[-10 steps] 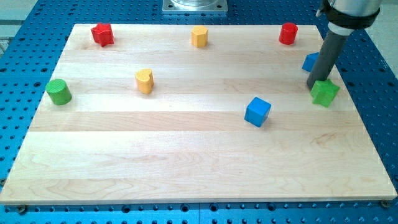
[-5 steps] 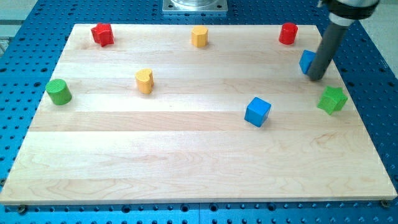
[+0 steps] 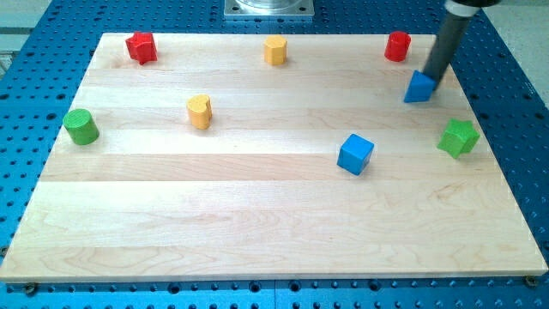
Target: Make a triangle with blue blocks and green star
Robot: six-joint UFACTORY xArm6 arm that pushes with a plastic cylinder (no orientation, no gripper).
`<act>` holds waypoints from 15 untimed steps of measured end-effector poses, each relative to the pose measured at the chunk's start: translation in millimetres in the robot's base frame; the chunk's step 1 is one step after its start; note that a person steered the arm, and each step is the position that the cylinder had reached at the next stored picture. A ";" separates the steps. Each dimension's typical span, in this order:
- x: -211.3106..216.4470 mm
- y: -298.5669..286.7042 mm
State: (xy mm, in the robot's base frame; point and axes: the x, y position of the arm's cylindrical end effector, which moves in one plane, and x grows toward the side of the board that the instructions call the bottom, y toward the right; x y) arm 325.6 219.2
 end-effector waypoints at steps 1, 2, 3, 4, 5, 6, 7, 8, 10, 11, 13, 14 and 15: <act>75.3 -33.4; 137.3 -35.9; 104.8 -29.6; 75.7 -12.0; 59.9 -37.9; 85.3 -68.8; 97.3 -90.3; 122.3 -113.3; 240.2 -60.8; 241.3 -80.6; 210.6 -32.8; 219.0 6.5; 213.2 -44.0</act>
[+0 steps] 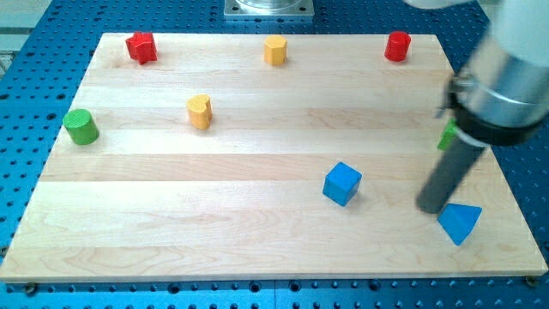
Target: Make a triangle with blue blocks and green star
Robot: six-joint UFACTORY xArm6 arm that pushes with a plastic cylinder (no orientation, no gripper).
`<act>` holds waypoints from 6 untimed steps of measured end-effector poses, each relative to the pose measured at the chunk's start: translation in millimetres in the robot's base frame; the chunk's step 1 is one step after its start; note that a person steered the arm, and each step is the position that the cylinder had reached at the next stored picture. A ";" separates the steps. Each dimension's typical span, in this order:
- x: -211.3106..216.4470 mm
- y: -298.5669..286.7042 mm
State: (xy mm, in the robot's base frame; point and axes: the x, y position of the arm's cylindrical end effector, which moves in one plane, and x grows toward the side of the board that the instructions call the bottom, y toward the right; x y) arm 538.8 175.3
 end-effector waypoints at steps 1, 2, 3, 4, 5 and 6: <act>-2.5 -8.2; -2.5 -8.2; -10.8 -8.2; -82.2 -8.2; -130.2 -18.5; -138.1 -58.5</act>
State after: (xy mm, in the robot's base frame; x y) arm 400.7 116.7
